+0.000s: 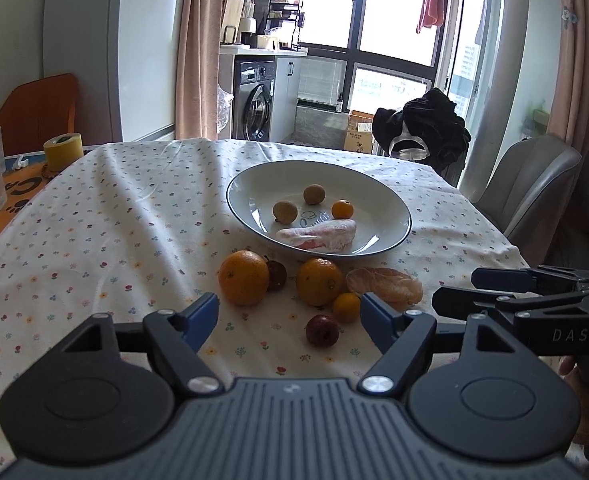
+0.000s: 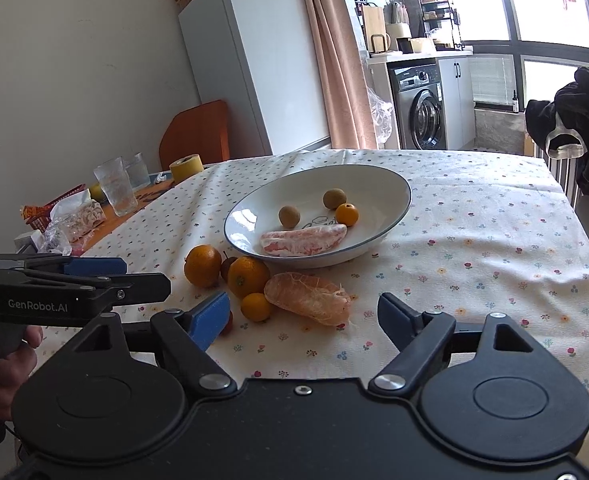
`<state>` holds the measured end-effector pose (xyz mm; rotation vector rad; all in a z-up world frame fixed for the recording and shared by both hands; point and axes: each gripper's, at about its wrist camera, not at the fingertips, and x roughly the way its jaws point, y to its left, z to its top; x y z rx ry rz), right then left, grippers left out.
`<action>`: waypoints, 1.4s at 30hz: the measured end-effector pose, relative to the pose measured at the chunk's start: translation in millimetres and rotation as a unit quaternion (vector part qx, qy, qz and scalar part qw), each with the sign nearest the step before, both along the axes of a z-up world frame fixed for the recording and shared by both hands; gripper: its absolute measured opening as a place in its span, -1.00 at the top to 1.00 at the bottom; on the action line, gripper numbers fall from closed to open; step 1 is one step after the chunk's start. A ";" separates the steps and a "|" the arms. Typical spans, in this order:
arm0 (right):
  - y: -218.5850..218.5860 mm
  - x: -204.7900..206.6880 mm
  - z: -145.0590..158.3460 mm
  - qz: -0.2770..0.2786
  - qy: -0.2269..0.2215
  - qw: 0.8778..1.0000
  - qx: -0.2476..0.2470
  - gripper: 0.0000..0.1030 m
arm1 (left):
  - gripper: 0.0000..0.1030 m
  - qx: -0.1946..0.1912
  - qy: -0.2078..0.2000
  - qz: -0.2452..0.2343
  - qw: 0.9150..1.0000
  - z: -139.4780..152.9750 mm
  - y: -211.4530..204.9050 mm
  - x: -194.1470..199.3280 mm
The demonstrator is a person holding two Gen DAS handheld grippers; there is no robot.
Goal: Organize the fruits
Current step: 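Close the left tool on a dark red plum while the right tool grasps the peeled orange segment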
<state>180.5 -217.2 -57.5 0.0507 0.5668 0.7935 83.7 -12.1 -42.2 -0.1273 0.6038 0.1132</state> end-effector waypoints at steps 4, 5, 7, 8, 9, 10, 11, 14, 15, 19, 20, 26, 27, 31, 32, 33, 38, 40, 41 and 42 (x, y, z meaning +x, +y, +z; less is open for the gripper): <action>0.4 5.4 -3.3 0.000 0.005 1.000 0.000 -0.53 | -0.34 -0.003 0.008 -0.009 1.000 -7.0 -4.3 6.0; 0.5 6.8 -3.9 0.000 0.006 1.000 0.000 -0.53 | -0.30 -0.004 0.012 -0.012 1.000 -9.6 -5.2 8.1; 1.2 10.9 -6.0 0.001 0.010 1.000 0.000 -0.53 | -0.24 -0.004 0.019 -0.018 1.000 -14.2 -7.1 11.9; 1.7 12.0 -6.9 0.002 0.011 1.000 -0.001 -0.52 | -0.19 -0.003 0.022 -0.020 1.000 -16.2 -8.1 13.6; 2.5 13.7 -8.3 0.003 0.013 1.000 -0.002 -0.50 | -0.15 -0.003 0.025 -0.022 0.999 -18.3 -8.9 15.4; 3.1 15.9 -9.9 0.004 0.015 1.000 -0.003 -0.49 | -0.13 -0.006 0.029 -0.024 0.999 -20.8 -8.7 17.3; 3.7 17.2 -11.1 0.004 0.017 1.000 -0.003 -0.47 | -0.10 -0.008 0.032 -0.026 0.999 -22.8 -8.7 18.9; 7.1 22.1 -15.4 0.008 0.023 1.000 -0.007 -0.45 | 0.01 -0.012 0.038 -0.029 0.999 -27.6 -8.5 24.3; 8.4 23.2 -16.4 0.009 0.024 1.000 -0.009 -0.45 | 0.06 -0.012 0.040 -0.029 0.999 -29.2 -8.6 26.2; 12.9 28.1 -19.7 0.011 0.025 0.999 -0.018 -0.45 | 0.27 -0.021 0.052 -0.032 0.998 -36.1 -7.2 34.2; 14.0 29.9 -20.4 0.011 0.026 0.999 -0.020 -0.45 | 0.34 -0.024 0.055 -0.032 0.998 -37.9 -6.7 35.9; 22.7 38.3 -22.5 0.019 0.024 0.999 -0.034 -0.44 | 0.57 -0.033 0.056 -0.023 0.998 -39.8 -1.1 38.6; 25.7 39.7 -22.8 0.021 0.022 0.999 -0.038 -0.44 | 0.57 -0.036 0.054 -0.020 0.998 -38.9 1.5 38.1; 37.2 47.1 -25.6 0.026 0.019 0.998 -0.052 -0.44 | 0.58 -0.036 0.048 -0.010 0.998 -35.8 8.9 36.3; 38.9 48.4 -26.4 0.027 0.020 0.998 -0.053 -0.44 | 0.58 -0.037 0.047 -0.007 0.998 -35.3 11.1 36.0; 40.7 49.7 -27.2 0.029 0.020 0.998 -0.054 -0.43 | 0.58 -0.038 0.046 -0.004 0.998 -35.0 13.0 35.6; 49.7 50.8 -28.0 0.033 0.001 0.997 -0.073 -0.35 | 0.58 -0.043 0.044 0.006 0.998 -35.4 20.7 33.8; 52.4 51.9 -27.1 0.038 0.001 0.997 -0.073 -0.28 | 0.58 -0.045 0.042 0.007 0.998 -35.8 21.5 33.0; 53.5 51.3 -26.9 0.041 0.001 0.996 -0.074 -0.22 | 0.58 -0.045 0.042 0.007 0.998 -35.8 22.0 32.4; 55.2 50.3 -26.6 0.044 -0.001 0.996 -0.076 -0.18 | 0.58 -0.046 0.041 0.008 0.998 -35.7 22.4 32.0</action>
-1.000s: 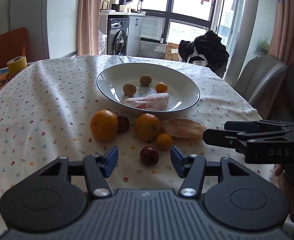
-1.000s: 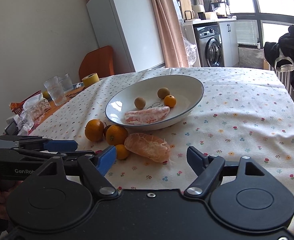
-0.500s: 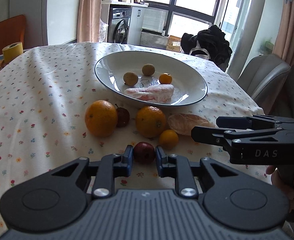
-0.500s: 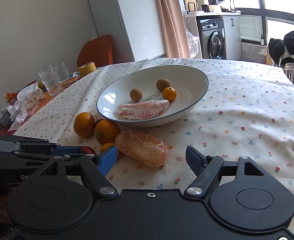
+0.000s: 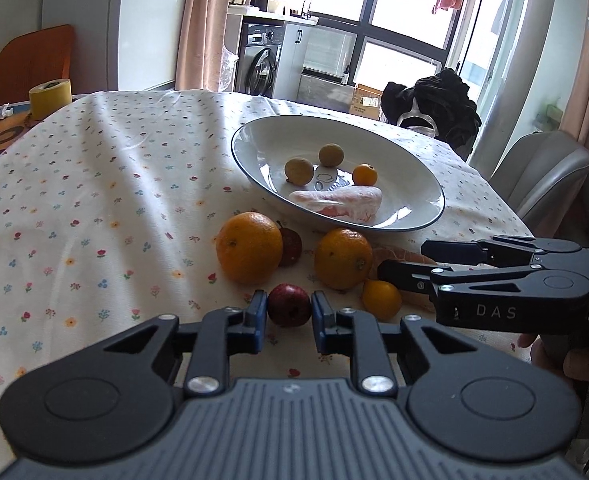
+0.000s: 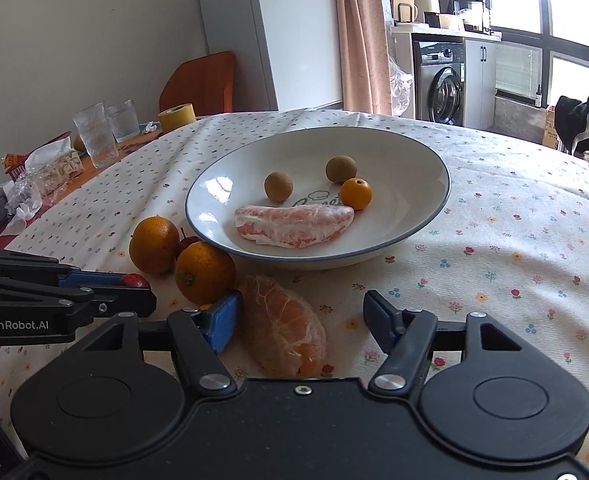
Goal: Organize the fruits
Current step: 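Close the left tool on a dark red plum while the right tool grasps the peeled orange segment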
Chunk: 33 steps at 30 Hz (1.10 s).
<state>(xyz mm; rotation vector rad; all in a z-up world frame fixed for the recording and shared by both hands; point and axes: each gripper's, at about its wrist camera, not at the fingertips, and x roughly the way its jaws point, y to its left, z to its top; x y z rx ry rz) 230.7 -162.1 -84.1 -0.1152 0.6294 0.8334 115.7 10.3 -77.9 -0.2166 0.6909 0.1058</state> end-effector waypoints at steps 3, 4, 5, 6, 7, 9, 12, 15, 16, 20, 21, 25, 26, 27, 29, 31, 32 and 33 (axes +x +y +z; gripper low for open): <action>4.8 -5.6 -0.2 0.013 -0.008 1.000 -0.009 -0.14 | 0.58 -0.001 -0.003 0.002 1.000 0.1 1.5 -1.5; 8.4 -9.6 -0.2 0.021 -0.012 1.000 -0.012 -0.14 | 0.58 -0.002 -0.004 0.002 1.000 0.3 1.9 -2.3; 9.7 -12.1 -0.2 0.027 -0.015 0.999 -0.015 -0.13 | 0.58 -0.002 -0.004 0.003 1.000 0.5 2.5 -3.7; 11.9 -15.2 -0.2 0.029 -0.021 0.999 -0.022 -0.13 | 0.58 -0.003 -0.005 0.003 1.000 0.5 2.8 -4.3; 14.0 -17.6 -0.2 0.031 -0.029 0.999 -0.030 -0.13 | 0.58 -0.003 -0.005 0.004 1.000 0.3 3.5 -4.9; 15.4 -20.9 -0.8 0.030 -0.039 0.998 -0.040 -0.05 | 0.58 -0.005 -0.006 0.006 1.000 -0.3 5.1 -6.0; 16.2 -23.8 0.3 0.025 -0.052 0.997 -0.055 0.18 | 0.58 -0.008 -0.008 0.008 1.000 -0.3 6.8 -7.4; 14.7 -24.8 2.5 0.030 -0.050 0.997 -0.060 0.28 | 0.58 -0.009 -0.011 0.008 1.000 0.7 6.8 -8.8; 14.1 -25.0 3.1 0.030 -0.048 0.997 -0.059 0.30 | 0.58 -0.009 -0.012 0.008 1.000 1.1 6.7 -9.5; 7.8 -25.0 6.2 0.026 -0.035 0.998 -0.039 0.41 | 0.58 -0.009 -0.017 0.009 1.000 3.9 6.9 -11.9; 6.2 -25.1 7.5 0.024 -0.033 0.999 -0.034 0.46 | 0.58 -0.009 -0.018 0.009 1.000 4.6 7.0 -12.5; 4.3 -26.0 10.1 0.027 -0.028 0.999 -0.031 0.52 | 0.58 -0.008 -0.021 0.010 1.000 6.7 6.2 -14.3; 4.6 -25.7 10.4 0.025 -0.026 0.999 -0.030 0.52 | 0.58 -0.008 -0.022 0.010 1.000 6.8 5.9 -15.1; 4.4 -25.2 10.9 0.023 -0.022 0.999 -0.027 0.52 | 0.58 -0.008 -0.022 0.010 1.000 7.1 5.9 -15.5; 1.0 -24.0 12.9 0.025 -0.013 1.000 -0.011 0.53 | 0.58 -0.007 -0.023 0.010 1.000 7.5 6.4 -16.5; -1.6 -22.1 15.4 0.025 -0.004 1.000 0.005 0.53 | 0.58 -0.007 -0.023 0.012 1.000 7.2 7.2 -16.4; -2.7 -21.4 16.5 0.026 0.000 1.000 0.011 0.53 | 0.58 -0.007 -0.022 0.012 1.000 6.8 7.5 -16.4; -3.3 -21.1 17.5 0.027 0.003 0.999 0.017 0.53 | 0.58 -0.008 -0.021 0.011 1.000 6.1 7.2 -16.1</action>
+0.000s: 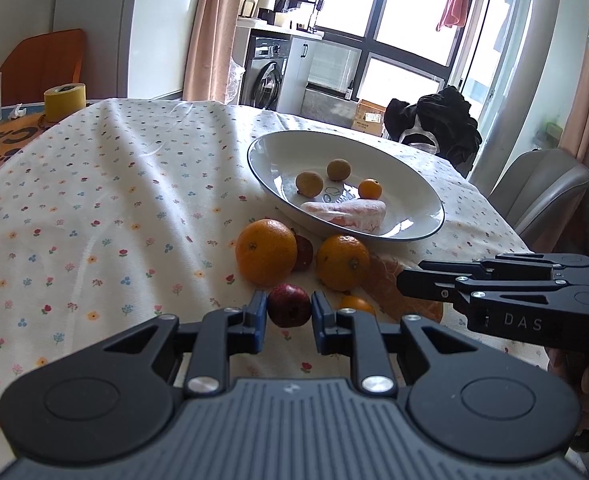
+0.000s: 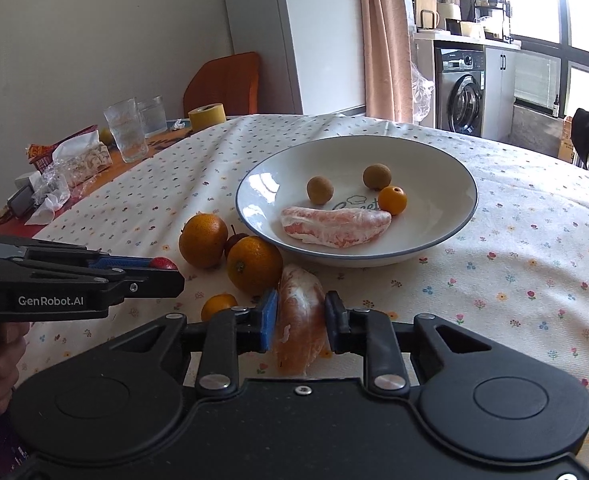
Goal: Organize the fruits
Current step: 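Close the left tool on a dark red plum while the right tool grasps the peeled orange segment, then carry the plum and orange segment over the white bowl and open both tools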
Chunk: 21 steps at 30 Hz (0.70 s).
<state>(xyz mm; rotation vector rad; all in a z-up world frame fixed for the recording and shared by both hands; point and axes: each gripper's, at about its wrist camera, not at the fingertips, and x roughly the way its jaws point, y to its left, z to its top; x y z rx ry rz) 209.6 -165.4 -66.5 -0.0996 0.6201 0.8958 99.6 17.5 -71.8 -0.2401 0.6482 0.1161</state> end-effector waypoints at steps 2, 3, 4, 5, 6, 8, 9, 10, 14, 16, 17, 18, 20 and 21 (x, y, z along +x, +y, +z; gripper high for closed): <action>-0.3 0.1 1.8 0.003 0.004 1.000 0.008 0.53 | 0.58 0.000 0.002 -0.004 1.000 -2.1 -1.2 0.7; 0.7 -0.2 2.5 0.004 0.005 1.000 0.011 0.53 | 0.58 0.000 0.003 -0.005 1.000 -3.1 -1.7 1.3; 1.5 -0.2 2.7 0.005 0.008 1.000 0.014 0.53 | 0.58 -0.001 0.005 -0.007 1.000 -3.9 -2.6 1.8; 2.3 0.5 2.4 0.005 0.010 1.000 0.016 0.53 | 0.58 -0.001 0.005 -0.008 1.000 -4.6 -3.1 2.2; 3.3 1.1 1.8 0.004 0.010 1.000 0.017 0.53 | 0.58 -0.001 0.006 -0.010 1.000 -5.5 -3.5 2.6; 6.3 3.8 -1.3 0.003 0.014 1.000 0.014 0.53 | 0.58 -0.001 0.007 -0.010 1.000 -6.5 -3.3 3.0; 8.0 5.2 -3.3 0.004 0.019 1.000 0.014 0.53 | 0.58 -0.002 0.008 -0.010 1.000 -7.0 -2.6 3.0; 9.7 6.0 -5.1 0.005 0.022 1.000 0.013 0.53 | 0.58 -0.002 0.008 -0.009 1.000 -7.2 -1.9 3.0; 14.5 6.2 -8.4 0.004 0.024 1.000 0.013 0.57 | 0.58 -0.003 0.010 -0.004 1.000 -8.7 1.3 3.9; 12.3 6.7 -7.7 0.003 0.028 0.999 0.017 0.58 | 0.58 -0.002 0.010 -0.003 1.000 -8.2 1.7 4.3; 11.3 6.2 -7.0 0.004 0.027 0.999 0.018 0.59 | 0.58 -0.001 0.009 -0.003 1.000 -7.2 1.4 4.5; 10.2 5.0 -5.6 0.005 0.024 1.000 0.019 0.59 | 0.58 0.000 0.008 -0.003 1.000 -5.9 1.4 4.2; 7.1 2.5 -1.6 0.007 0.018 1.000 0.020 0.59 | 0.58 0.001 0.004 -0.003 1.000 -3.2 1.0 3.9; 6.2 1.2 0.1 0.007 0.015 1.000 0.020 0.59 | 0.58 0.001 0.001 -0.003 1.000 -1.7 0.6 4.1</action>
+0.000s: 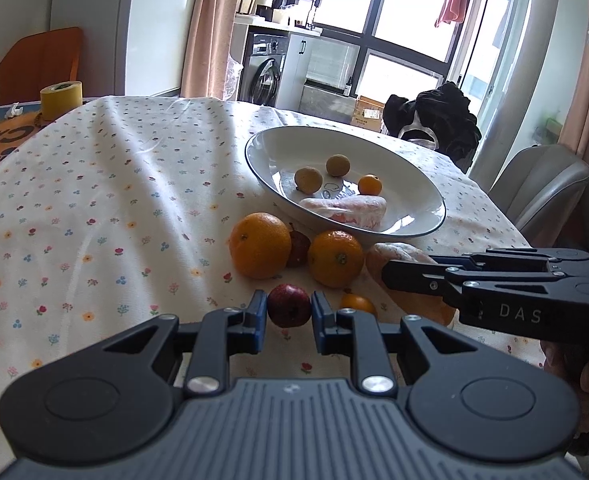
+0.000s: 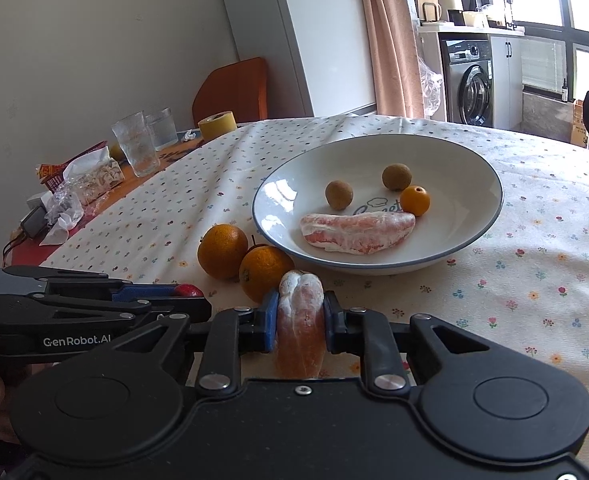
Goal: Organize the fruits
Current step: 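Carry the plum and orange segment over the white bowl and open both tools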
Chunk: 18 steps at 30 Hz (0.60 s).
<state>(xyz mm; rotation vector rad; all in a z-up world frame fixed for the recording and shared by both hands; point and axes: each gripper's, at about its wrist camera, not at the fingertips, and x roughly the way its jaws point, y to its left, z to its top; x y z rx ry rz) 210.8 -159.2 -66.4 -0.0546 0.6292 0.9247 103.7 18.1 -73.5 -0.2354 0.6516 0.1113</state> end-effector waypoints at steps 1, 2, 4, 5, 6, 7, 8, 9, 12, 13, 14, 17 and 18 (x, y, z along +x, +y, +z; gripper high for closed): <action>-1.0 -1.5 2.9 0.000 -0.004 1.000 0.001 0.59 | 0.58 0.000 -0.003 0.000 1.000 1.6 -0.4 0.2; -2.2 -2.6 5.0 0.000 -0.006 1.000 0.002 0.59 | 0.58 0.001 -0.005 -0.001 1.000 3.3 -1.1 0.3; -2.8 -3.9 9.6 -0.002 -0.011 1.000 0.002 0.59 | 0.58 0.002 -0.009 -0.002 1.000 6.7 -2.3 0.4; -3.3 -4.3 11.9 -0.003 -0.014 1.000 0.003 0.59 | 0.58 0.003 -0.011 -0.003 1.000 8.6 -3.0 0.5; -4.1 -4.9 14.0 -0.004 -0.017 1.000 0.005 0.59 | 0.58 0.004 -0.014 -0.003 1.000 10.3 -3.6 0.6; -4.5 -5.0 17.2 -0.004 -0.020 1.000 0.007 0.59 | 0.58 0.004 -0.015 -0.004 1.000 12.0 -3.9 0.8; -5.0 -5.0 19.5 -0.005 -0.023 1.000 0.009 0.59 | 0.58 0.005 -0.018 -0.003 1.000 14.1 -4.3 1.3; -5.6 -5.1 21.5 -0.006 -0.025 1.000 0.011 0.59 | 0.58 0.006 -0.020 -0.003 1.000 16.1 -4.5 1.6; -7.5 -4.4 26.9 -0.009 -0.032 0.999 0.017 0.59 | 0.58 0.011 -0.028 -0.002 1.000 23.0 -5.2 2.8; -8.3 -3.8 28.2 -0.010 -0.034 0.999 0.019 0.59 | 0.58 0.013 -0.030 -0.002 0.999 24.8 -5.1 3.2; -8.9 -3.3 29.5 -0.011 -0.036 0.999 0.020 0.59 | 0.58 0.014 -0.032 0.000 0.999 26.6 -4.8 3.8; -9.9 -0.7 32.6 -0.014 -0.041 0.999 0.023 0.59 | 0.58 0.017 -0.036 0.001 0.999 30.3 -4.3 6.4; -10.7 0.7 33.8 -0.015 -0.042 0.999 0.024 0.59 | 0.58 0.019 -0.037 0.000 0.999 31.8 -4.3 7.2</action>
